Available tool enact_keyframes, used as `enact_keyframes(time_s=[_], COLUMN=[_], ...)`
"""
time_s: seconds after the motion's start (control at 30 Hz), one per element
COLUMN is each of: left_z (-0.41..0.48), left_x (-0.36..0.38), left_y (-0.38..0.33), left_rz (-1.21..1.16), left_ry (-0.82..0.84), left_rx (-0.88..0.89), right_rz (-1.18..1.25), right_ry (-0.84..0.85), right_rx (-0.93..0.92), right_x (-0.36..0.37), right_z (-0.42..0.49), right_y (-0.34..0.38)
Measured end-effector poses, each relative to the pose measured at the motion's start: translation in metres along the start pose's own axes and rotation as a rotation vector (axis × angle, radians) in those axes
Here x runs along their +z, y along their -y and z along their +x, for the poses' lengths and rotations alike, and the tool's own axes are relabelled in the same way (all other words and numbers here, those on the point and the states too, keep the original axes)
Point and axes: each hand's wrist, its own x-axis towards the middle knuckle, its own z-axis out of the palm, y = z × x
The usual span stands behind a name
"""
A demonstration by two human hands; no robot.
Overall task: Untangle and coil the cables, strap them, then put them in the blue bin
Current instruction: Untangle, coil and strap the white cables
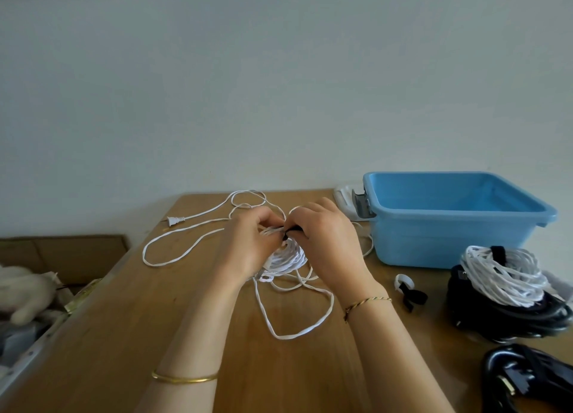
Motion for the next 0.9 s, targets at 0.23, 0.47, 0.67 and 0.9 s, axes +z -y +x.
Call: enact_keyframes(time_s=[0.23, 0.47, 0.67, 0.9], left_z=[-0.002, -0.004, -0.006, -0.004], left_x=[0.0, -0.004, -0.003, -0.003], left_y=[0.0, -0.001, -0.008, 0.001], left_rz=[0.028, -0.166, -0.228, -0.155], left_ry=[0.04, 0.037, 0.039, 0.03], left_rx=[-0.031, -0.063, -0.039, -0.017], right_rz=[0.196, 0.281, 0.373, 0.522], right_ry=[0.022, 0.013, 0.011, -0.003], right_rx=[0.047, 0.195, 0.256, 0.317], right_x=[0.0, 0.002, -0.002, -0.003], right_z=[-0.005, -0.004, -0.003, -0.006], right_y=[-0.002, -0.003, -0.002, -0.002])
